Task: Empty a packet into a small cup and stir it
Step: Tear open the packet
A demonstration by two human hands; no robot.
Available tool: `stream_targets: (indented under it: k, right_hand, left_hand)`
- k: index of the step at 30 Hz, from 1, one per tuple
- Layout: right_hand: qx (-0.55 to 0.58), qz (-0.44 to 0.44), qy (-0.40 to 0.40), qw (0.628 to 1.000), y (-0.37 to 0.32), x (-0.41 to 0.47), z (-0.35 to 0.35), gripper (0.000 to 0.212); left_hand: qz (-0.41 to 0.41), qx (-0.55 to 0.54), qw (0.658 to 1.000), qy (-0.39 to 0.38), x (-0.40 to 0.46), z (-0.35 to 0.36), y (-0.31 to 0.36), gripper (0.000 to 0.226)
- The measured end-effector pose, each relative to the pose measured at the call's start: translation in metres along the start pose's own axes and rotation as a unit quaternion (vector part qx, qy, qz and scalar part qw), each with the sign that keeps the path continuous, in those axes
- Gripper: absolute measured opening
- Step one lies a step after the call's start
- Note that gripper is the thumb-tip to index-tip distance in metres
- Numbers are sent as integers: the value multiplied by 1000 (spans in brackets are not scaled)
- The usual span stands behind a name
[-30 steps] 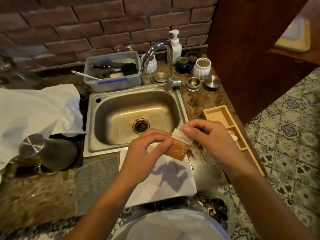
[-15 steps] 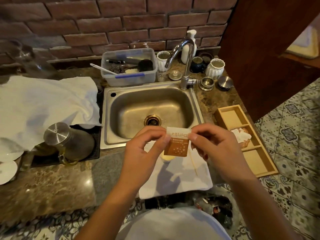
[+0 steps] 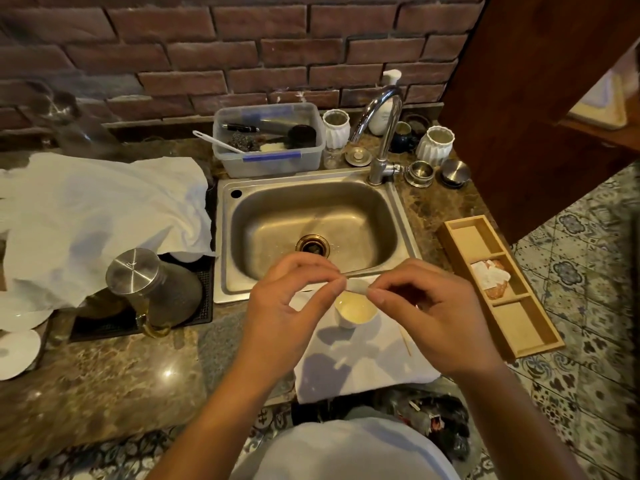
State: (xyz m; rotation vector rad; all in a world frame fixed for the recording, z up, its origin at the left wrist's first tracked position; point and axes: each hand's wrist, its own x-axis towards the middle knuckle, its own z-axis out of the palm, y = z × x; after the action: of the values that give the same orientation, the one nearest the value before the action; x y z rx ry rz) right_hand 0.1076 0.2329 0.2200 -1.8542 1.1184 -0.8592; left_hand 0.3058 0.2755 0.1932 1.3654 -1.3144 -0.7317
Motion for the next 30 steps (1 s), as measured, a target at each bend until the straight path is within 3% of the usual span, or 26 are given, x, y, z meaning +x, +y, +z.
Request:
stream_targets:
  k: [6,8,11,15,19,22,26,30]
  right_hand:
    - [166,121,-19,979,-7,0,9,17]
    - [165,134,6,977,-7,-2,11,22]
    - [130,119,29,984,-11,-4,12,21]
    - [94,103,29,990,-12,-5,12,13]
    - [-95,-19,63,993,-6,-5,12,10]
    - [-141,-68,64,986,-6,-3,14,13]
    - [-77,-51,52,994,-7,1,10,11]
    - [62,29,20,997,-15,-2,11,6]
  left_hand:
    - [41,10,999,-2,4,-1,0,6]
    - [3,-45,999,-5,4,-1,1,10]
    - [-83,-149,985,-10,2,0,5,13]
    - [-128,-176,976,16,-5,7,9,14]
    - [-104,-118,987,12,-7,7,5,10]
    - [-64,-74,995,-3,-6,9,7,10]
    - [-69,-63,995,27,-8,12,7,7]
    - [-103,-92,989,51,-8,15,12,5]
